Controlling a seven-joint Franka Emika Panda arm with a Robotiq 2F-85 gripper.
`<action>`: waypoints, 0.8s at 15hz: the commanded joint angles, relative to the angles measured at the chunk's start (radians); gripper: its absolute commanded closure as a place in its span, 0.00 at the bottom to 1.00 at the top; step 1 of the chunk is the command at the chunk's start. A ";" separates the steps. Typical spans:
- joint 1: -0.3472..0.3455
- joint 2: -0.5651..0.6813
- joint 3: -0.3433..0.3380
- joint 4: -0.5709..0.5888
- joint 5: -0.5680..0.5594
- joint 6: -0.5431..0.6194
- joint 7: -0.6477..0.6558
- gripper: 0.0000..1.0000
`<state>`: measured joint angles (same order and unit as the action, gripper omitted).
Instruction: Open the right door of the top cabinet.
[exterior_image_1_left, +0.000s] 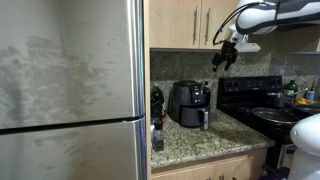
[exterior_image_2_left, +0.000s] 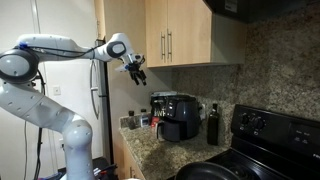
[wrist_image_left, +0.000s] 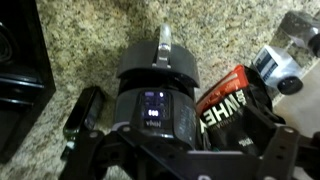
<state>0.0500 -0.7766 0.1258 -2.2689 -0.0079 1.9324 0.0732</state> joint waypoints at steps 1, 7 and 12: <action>0.007 -0.026 0.014 0.026 -0.005 -0.004 0.018 0.00; -0.066 0.074 0.070 0.191 0.018 0.112 0.239 0.00; -0.096 0.124 0.096 0.280 -0.008 0.188 0.382 0.00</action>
<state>-0.0466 -0.6536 0.2220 -1.9905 -0.0160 2.1256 0.4586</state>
